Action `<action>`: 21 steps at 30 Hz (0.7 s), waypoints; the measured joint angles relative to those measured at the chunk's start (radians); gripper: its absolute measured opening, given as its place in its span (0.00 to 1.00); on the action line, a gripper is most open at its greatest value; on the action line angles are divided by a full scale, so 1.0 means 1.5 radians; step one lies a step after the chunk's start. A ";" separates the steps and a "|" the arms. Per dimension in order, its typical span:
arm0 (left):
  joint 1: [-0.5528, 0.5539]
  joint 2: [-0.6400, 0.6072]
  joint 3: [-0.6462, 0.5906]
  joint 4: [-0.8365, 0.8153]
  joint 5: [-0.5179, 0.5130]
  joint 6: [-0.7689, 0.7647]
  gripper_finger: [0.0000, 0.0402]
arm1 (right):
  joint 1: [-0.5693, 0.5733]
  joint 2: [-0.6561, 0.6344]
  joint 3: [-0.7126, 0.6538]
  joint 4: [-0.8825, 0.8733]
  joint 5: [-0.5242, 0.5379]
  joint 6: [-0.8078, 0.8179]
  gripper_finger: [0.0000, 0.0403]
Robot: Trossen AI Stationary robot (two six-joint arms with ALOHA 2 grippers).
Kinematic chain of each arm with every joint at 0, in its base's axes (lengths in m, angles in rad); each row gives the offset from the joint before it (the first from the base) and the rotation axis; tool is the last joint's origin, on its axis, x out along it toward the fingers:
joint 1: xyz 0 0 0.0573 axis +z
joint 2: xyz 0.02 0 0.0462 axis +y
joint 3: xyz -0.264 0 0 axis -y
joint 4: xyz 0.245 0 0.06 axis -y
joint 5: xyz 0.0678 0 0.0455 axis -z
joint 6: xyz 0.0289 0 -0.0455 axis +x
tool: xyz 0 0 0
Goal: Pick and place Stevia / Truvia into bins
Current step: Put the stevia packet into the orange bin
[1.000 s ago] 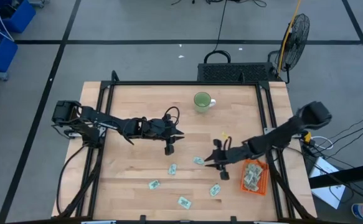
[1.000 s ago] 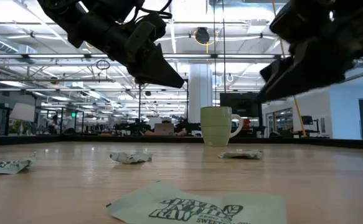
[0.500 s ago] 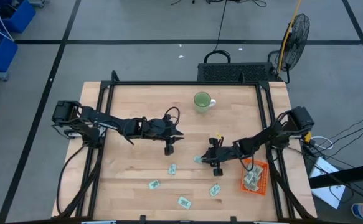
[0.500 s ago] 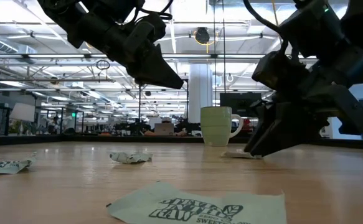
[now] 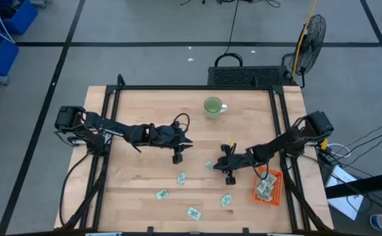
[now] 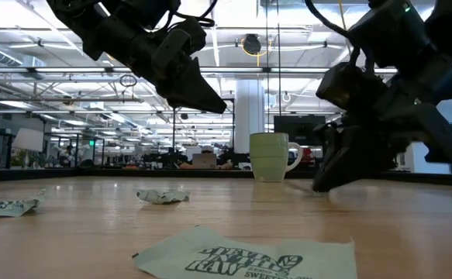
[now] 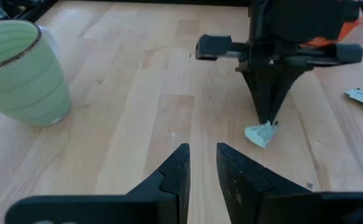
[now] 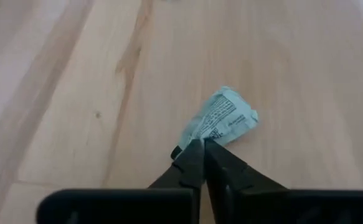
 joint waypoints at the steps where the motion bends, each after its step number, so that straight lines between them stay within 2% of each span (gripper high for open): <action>1: 0.000 0.000 0.000 0.000 0.000 0.000 0.21 | 0.000 -0.013 0.000 -0.003 0.000 0.000 0.01; 5: 0.000 0.000 0.000 -0.001 0.000 0.000 0.21 | 0.004 -0.091 0.000 -0.039 -0.007 0.020 0.03; 10: 0.000 0.000 0.000 -0.007 0.000 -0.014 0.21 | 0.030 -0.252 0.015 -0.212 -0.114 0.141 0.02; 13: 0.000 0.000 0.000 -0.012 0.000 -0.016 0.21 | 0.062 -0.352 0.023 -0.384 -0.180 0.313 0.01; 16: 0.000 0.000 0.000 -0.016 0.000 -0.016 0.21 | 0.107 -0.438 0.025 -0.540 -0.226 0.565 0.00; 18: 0.000 0.000 0.000 -0.015 0.000 -0.016 0.21 | 0.148 -0.482 0.025 -0.611 -0.240 0.721 0.00; 21: 0.000 0.000 0.000 -0.015 0.000 -0.016 0.21 | 0.217 -0.524 0.025 -0.672 -0.245 0.878 0.00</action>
